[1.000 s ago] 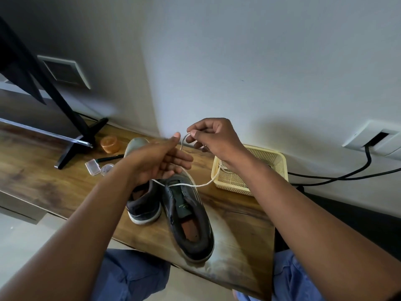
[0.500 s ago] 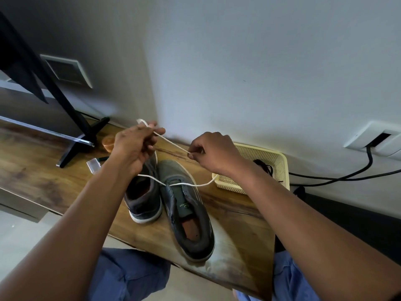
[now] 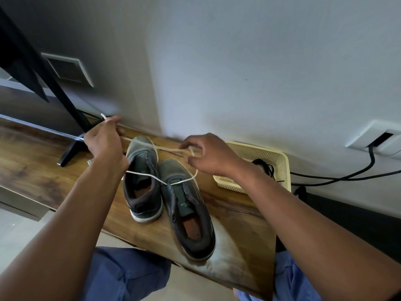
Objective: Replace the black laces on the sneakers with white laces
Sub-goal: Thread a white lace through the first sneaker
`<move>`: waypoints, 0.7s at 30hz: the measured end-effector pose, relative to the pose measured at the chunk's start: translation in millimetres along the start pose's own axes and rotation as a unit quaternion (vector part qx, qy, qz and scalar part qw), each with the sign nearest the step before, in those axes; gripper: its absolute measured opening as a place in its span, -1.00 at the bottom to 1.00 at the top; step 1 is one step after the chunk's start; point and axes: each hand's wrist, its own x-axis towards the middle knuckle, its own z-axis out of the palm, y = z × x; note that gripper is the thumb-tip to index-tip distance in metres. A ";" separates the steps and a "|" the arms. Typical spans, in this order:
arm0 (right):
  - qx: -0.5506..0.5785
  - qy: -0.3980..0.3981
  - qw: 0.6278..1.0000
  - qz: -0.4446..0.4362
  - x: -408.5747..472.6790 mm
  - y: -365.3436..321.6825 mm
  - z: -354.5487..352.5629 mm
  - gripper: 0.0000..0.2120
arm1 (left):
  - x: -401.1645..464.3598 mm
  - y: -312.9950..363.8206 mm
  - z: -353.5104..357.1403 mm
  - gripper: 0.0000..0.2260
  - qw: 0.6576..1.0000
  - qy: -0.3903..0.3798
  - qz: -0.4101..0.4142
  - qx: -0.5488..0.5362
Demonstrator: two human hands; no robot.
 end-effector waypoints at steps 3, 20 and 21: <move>-0.002 -0.118 0.992 -0.039 -2.4 -3.9 6.3 -0.50 | -0.1 3.1 -3.1 -0.86 0.997 0.056 0.052 0.029; -0.105 -0.129 0.983 0.079 -10.9 3.1 21.6 -0.62 | -6.0 -4.1 -10.9 -0.73 0.768 -0.027 0.398 0.502; -0.109 -0.137 0.981 0.087 -12.3 1.2 27.0 -0.54 | -7.5 -9.1 -8.7 -0.75 0.761 -0.101 0.381 0.515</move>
